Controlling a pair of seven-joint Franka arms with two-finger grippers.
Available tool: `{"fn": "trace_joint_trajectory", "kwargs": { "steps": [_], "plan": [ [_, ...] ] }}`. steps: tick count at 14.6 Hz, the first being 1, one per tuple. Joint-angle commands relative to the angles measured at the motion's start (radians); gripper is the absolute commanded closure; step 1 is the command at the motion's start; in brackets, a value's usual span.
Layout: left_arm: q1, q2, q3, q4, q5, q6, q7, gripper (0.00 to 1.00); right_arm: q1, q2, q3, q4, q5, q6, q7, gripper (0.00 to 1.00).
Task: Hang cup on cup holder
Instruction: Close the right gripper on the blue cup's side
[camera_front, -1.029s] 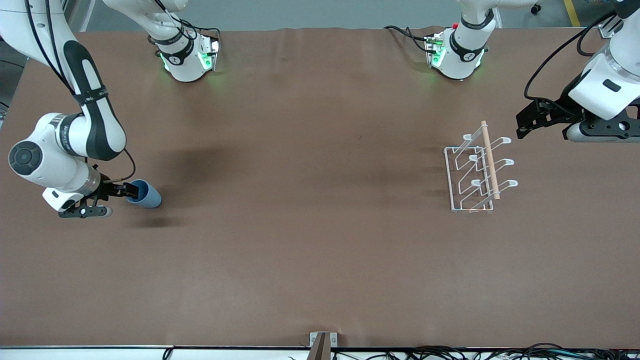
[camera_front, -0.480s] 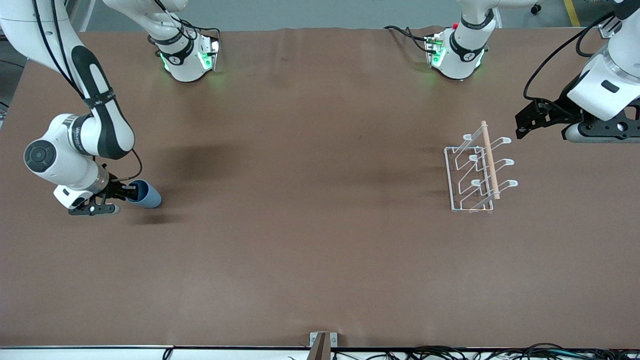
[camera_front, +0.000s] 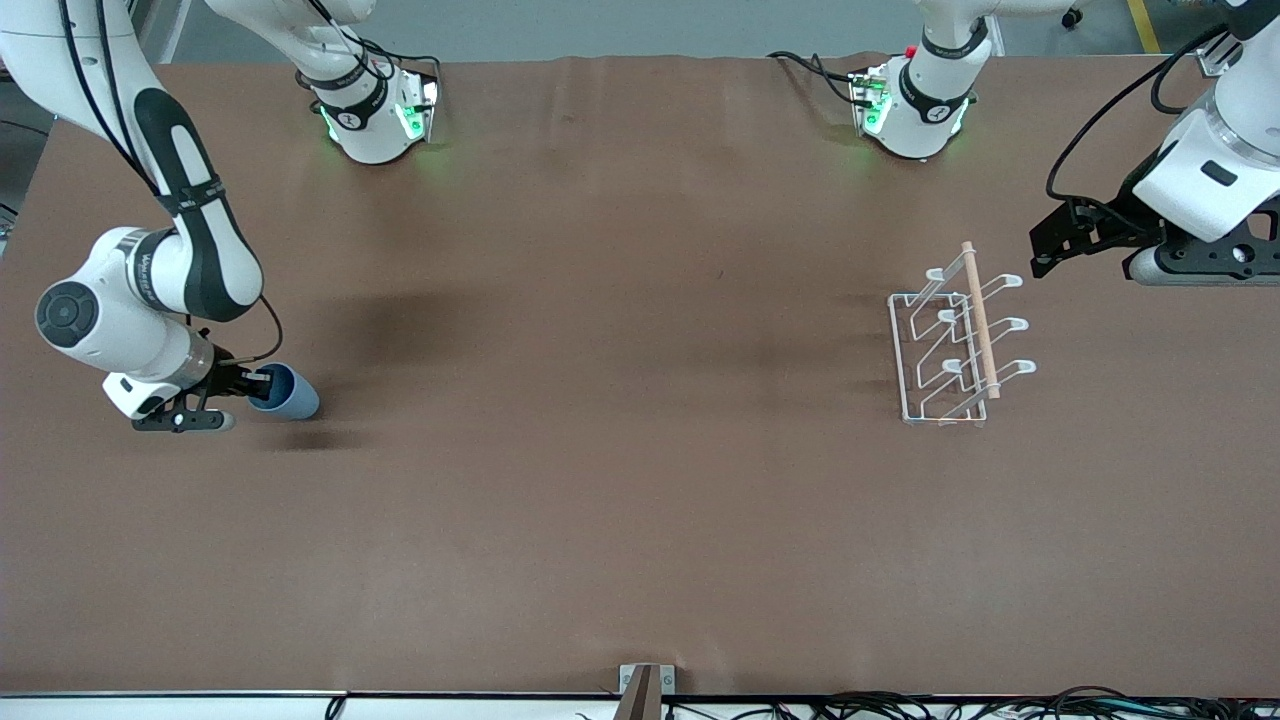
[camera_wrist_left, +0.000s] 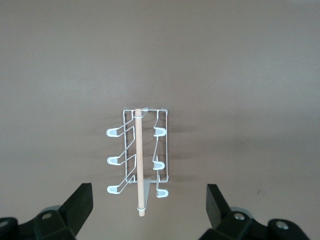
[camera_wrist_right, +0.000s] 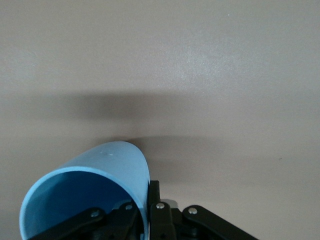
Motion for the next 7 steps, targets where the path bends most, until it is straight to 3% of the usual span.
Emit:
{"fn": "trace_joint_trajectory", "kwargs": {
  "steps": [1,3,5,7],
  "plan": [
    [0.001,-0.003,0.000,0.001,0.006,0.003,0.010,0.00,-0.023,-0.044,0.010,0.095,0.026,-0.155,-0.007,1.00],
    [0.001,-0.003,0.000,0.002,0.005,0.003,0.010,0.00,-0.035,-0.065,0.008,0.182,0.087,-0.290,-0.005,1.00],
    [0.001,-0.003,0.000,0.002,0.005,0.003,0.010,0.00,-0.035,-0.081,0.007,0.249,0.208,-0.414,0.001,1.00],
    [-0.001,-0.003,-0.001,0.002,0.006,0.004,0.032,0.00,-0.032,-0.104,0.010,0.264,0.306,-0.490,-0.002,1.00]
  ]
}}
